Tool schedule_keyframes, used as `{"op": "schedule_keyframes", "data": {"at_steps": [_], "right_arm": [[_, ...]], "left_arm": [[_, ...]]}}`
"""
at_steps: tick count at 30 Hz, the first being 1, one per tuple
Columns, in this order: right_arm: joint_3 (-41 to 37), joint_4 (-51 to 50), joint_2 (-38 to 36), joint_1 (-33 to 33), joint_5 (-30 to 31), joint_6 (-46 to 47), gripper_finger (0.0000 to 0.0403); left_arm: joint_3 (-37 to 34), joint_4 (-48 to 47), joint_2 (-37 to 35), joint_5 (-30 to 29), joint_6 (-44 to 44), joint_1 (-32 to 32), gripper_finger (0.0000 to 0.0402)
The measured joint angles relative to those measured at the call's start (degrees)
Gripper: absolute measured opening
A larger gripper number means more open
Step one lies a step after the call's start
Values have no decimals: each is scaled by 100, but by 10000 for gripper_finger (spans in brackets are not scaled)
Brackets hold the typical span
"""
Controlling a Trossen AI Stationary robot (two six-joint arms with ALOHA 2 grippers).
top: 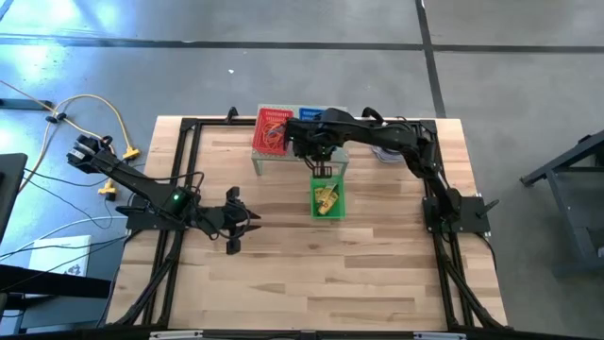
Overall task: Pick & Place Office Desk Supplies
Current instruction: Put the blue bin on the shelf
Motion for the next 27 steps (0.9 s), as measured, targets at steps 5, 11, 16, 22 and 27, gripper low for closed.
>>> {"op": "schedule_keyframes", "data": {"at_steps": [5, 11, 16, 22, 27], "right_arm": [[80, 203, 12, -19, -129, -79, 3], [78, 315, 12, -28, -253, -83, 3], [78, 443, 12, -40, -420, -88, 3], [77, 544, 12, -61, -502, -61, 3], [76, 620, 12, -58, -563, -78, 3]], "left_arm": [[0, -1, 0, 2, -45, 0, 118], [0, 32, 2, 2, -61, -105, 118], [0, 46, 2, -11, -61, -188, 118], [0, 42, 2, -29, -154, -188, 118], [0, 39, 2, 22, -168, -241, 118]]}}
